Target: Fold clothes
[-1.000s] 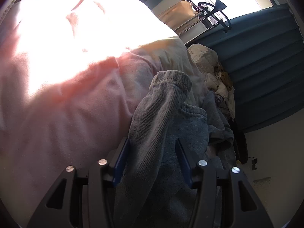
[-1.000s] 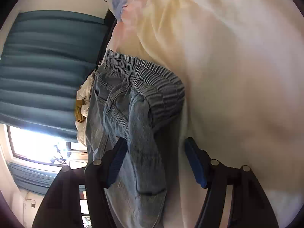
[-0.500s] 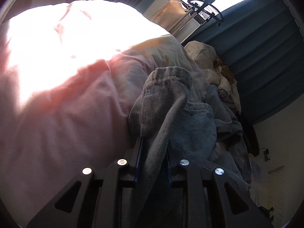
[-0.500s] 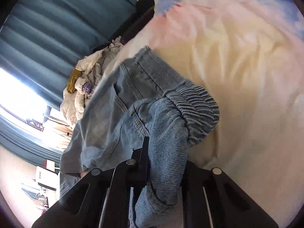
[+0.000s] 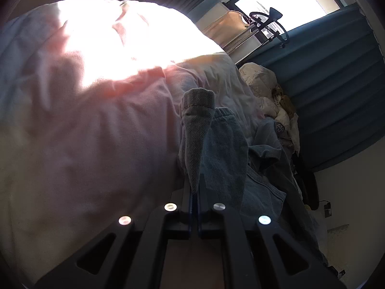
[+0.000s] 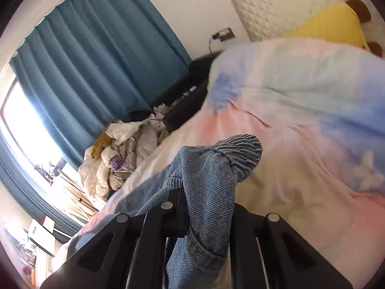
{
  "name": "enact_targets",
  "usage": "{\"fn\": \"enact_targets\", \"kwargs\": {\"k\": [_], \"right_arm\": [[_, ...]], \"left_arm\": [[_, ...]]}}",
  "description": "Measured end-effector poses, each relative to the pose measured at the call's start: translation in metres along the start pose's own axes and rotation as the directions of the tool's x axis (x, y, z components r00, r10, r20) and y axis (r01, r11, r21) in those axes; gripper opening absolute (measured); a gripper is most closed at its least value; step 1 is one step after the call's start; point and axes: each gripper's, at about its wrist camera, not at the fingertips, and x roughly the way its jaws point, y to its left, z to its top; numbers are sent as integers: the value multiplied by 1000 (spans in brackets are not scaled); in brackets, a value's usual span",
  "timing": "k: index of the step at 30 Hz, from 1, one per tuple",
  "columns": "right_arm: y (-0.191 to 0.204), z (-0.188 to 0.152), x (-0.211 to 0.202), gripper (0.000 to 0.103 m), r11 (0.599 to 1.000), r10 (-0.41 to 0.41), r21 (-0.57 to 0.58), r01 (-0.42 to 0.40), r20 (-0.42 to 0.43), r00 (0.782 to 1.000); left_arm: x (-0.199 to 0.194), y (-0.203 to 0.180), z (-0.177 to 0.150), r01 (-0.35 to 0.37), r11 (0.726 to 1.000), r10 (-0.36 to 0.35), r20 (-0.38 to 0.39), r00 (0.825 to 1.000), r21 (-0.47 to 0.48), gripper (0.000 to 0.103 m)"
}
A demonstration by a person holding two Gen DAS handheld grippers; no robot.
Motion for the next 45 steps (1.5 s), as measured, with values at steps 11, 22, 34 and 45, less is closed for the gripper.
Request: {"fn": "enact_targets", "kwargs": {"k": [11,22,34,45], "right_arm": [[-98,-87,39,16,990,-97,88,110,-148,984],[-19,-101,-47,59,943,-325,-64,327,35,945],[202,-194,-88,64,950,57,-306,-68,-46,997],[319,-321,-65,64,870,176,-414,-268,-248,953]], "left_arm": [[2,3,-8,-89,996,90,-18,996,26,2],[-43,-41,-18,-147,955,132,78,988,256,15],[-36,-123,-30,-81,850,51,73,996,520,16],[2,-157,-32,-41,771,23,36,999,636,16]]}}
